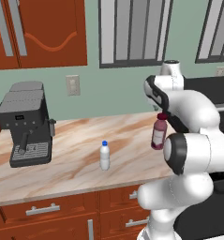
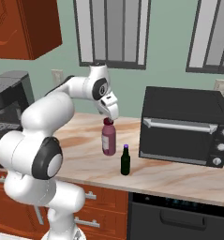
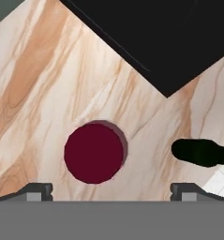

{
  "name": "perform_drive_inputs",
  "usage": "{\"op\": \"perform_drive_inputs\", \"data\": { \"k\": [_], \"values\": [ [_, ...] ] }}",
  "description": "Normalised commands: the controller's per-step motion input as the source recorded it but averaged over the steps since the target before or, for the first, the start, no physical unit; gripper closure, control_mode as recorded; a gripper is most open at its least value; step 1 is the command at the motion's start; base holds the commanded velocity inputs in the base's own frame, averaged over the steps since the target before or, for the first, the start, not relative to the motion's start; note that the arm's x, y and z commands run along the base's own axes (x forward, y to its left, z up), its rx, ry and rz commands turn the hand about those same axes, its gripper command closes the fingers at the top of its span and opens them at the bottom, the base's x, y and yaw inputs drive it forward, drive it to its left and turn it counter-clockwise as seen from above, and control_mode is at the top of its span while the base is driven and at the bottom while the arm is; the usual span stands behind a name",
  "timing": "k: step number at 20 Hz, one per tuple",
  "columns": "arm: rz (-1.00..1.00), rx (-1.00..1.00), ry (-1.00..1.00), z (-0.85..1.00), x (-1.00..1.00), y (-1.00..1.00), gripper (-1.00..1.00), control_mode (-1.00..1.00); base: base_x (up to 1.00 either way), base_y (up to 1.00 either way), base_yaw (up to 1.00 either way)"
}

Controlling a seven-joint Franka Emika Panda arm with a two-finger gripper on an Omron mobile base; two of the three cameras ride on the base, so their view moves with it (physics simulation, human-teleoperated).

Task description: Place the drinks on the dining counter in a tight cluster.

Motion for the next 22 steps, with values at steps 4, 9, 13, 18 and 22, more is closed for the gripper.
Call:
{"op": "perform_drive_inputs", "data": {
  "k": [4, 9, 13, 18, 22],
  "values": [
    [0.00, 0.00, 0.02, -0.19, 0.20, -0.03, -1.00, -1.00, 0.00, 0.00, 0.00],
    [0.00, 0.01, 0.05, -0.20, 0.13, -0.07, -1.00, -1.00, 0.00, 0.00, 0.00],
    [0.00, 0.02, 0.01, -0.13, 0.04, -0.01, -1.00, -1.00, 0.00, 0.00, 0.00],
    [0.00, 0.02, 0.01, -0.13, 0.00, 0.00, -1.00, -1.00, 0.00, 0.00, 0.00],
    [0.00, 0.02, 0.01, -0.17, 0.00, 0.00, -1.00, -1.00, 0.00, 0.00, 0.00]
  ]
}}
